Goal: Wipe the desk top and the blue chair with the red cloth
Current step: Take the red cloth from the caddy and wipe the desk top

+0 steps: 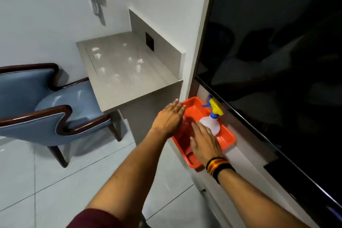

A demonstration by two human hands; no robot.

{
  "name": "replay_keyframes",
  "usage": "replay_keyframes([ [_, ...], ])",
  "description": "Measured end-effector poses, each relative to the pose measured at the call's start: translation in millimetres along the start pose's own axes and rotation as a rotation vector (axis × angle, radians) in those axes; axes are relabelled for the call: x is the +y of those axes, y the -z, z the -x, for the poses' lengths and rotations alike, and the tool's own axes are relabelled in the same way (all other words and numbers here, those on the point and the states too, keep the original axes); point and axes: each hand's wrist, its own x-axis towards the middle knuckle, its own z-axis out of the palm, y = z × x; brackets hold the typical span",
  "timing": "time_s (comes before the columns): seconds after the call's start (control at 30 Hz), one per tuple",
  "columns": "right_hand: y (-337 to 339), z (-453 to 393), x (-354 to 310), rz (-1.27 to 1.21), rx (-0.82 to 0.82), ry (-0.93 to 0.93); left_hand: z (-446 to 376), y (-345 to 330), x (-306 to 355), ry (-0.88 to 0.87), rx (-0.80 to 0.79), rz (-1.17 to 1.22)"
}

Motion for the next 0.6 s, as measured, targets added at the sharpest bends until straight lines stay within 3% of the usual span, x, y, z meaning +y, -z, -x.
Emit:
replay_keyframes([
  [0.1, -15, 16, 18, -0.011, -0.079, -0.11, -11, -22, 11, 0.059, -0.164, 0.06],
  [0.2, -30, 16, 25, -0.018, -0.137, -0.215, -25, -42, 11, 0.15, -0.225, 0.134],
  [0.33, -44, -4, 22, -0.009, -0.125, -0.297, -41, -57, 0, 0.306, -0.288, 0.183],
  [0.6, -76, -20, 25, 0.124, -0.051, -0.351, -50, -73, 0, 0.39, -0.288, 0.164],
])
